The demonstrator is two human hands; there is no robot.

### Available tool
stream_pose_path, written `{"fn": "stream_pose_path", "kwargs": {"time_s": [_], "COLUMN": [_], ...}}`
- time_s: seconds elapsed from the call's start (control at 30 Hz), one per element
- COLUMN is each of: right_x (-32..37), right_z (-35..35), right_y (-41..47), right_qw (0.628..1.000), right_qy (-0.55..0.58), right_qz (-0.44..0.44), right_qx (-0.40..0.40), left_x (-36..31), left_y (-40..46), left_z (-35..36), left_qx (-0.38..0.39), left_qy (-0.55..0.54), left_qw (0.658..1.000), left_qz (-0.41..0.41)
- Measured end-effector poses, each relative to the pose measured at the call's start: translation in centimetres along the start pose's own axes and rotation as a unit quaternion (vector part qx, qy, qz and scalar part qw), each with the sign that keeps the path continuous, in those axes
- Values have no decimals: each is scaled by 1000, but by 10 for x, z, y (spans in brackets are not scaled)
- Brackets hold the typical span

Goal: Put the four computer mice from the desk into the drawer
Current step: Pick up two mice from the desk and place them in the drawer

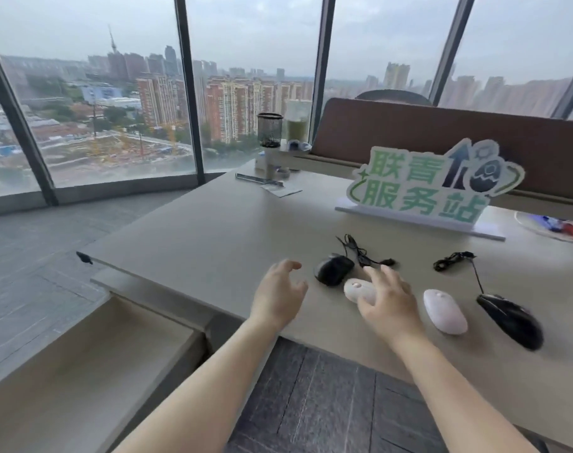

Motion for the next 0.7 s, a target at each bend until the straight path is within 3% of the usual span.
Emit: {"fn": "stream_pose_path", "kwargs": {"time_s": [0.13,0.3,0.47,0.57,0.7], "right_x": [-22,-31,-36,-32,3], "right_z": [10,20,23,15,-4], "right_y": [10,11,11,6,-11], "right_qw": [996,994,991,983,958], "right_qy": [28,97,136,182,286], "right_qz": [-21,-26,7,23,13], "right_qx": [77,37,15,4,-32], "left_x": [-9,-8,-8,-4,-7], "left_y": [35,64,70,60,35], "left_z": [59,93,93,72,15], "left_qx": [44,44,5,-21,-76], "left_qy": [77,159,176,135,-11], "left_qw": [996,986,984,989,996], "left_qz": [-19,-24,-33,-53,-54]}}
Point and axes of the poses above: each hand's wrist, its own y-axis towards the middle knuckle, its own z-axis out of the palm, x = y × z, the point moved 2 cm from there along y, towards the middle knuckle, and after that the axes turned 7 degrees about -y, right-handed, at the moved point
